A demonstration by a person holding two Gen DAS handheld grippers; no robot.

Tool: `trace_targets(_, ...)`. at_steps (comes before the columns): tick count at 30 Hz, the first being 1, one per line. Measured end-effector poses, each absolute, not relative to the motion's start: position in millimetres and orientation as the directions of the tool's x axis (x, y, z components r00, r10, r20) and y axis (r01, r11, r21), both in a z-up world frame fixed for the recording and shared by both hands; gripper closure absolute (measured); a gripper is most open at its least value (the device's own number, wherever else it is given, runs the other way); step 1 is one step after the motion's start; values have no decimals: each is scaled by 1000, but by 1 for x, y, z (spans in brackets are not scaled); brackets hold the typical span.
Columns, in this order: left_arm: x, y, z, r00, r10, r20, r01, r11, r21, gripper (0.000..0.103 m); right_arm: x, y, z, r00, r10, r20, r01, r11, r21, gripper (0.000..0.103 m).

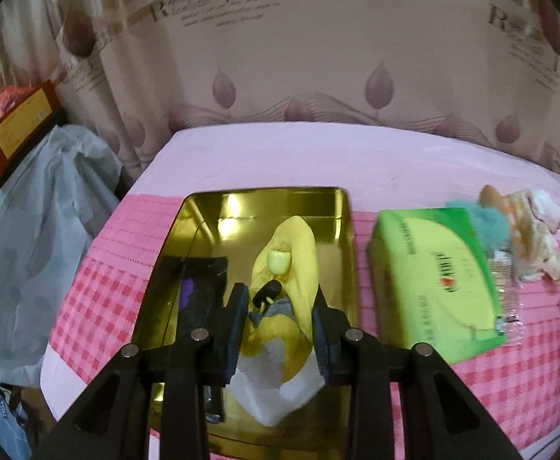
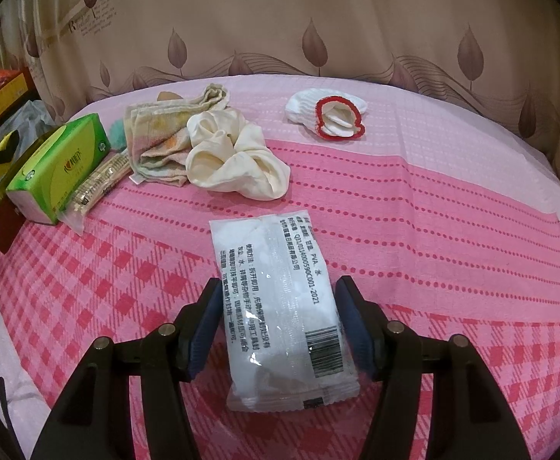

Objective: Organize soft objects
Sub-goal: 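Carry the yellow item into the gold tin and open the left tool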

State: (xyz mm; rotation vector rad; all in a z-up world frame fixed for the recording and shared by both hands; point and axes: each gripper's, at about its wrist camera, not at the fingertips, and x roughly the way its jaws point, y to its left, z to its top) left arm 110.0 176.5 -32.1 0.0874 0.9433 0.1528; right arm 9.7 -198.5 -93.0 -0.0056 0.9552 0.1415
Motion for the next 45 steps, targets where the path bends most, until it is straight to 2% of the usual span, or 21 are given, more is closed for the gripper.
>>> trace_targets(10,125,211,-64,506,203,-838,-145,978,150,71,9,-198,-94,568,111,-815,-124,991,48,45)
trace_targets(22,128,218,-81,474,195,-859,-139,979,146,63,9,-197,-94,567,99,-818,-126,992,32,45)
trace_targets(36,95,213,-52,546,184,-818,-141,982,126,59,9,-196,-95,567,73,-821,-120,993,5,45)
trace_targets(40,76,213,-46,566,201,-799,-154,979,137,59,8,-193,-94,571,58,-819,-109,994,-5,52)
trace_targets(45,56,216,-41,593,215,-776,-172,975,139,59,6,-188,-92,574,29,-818,-81,997,-21,55)
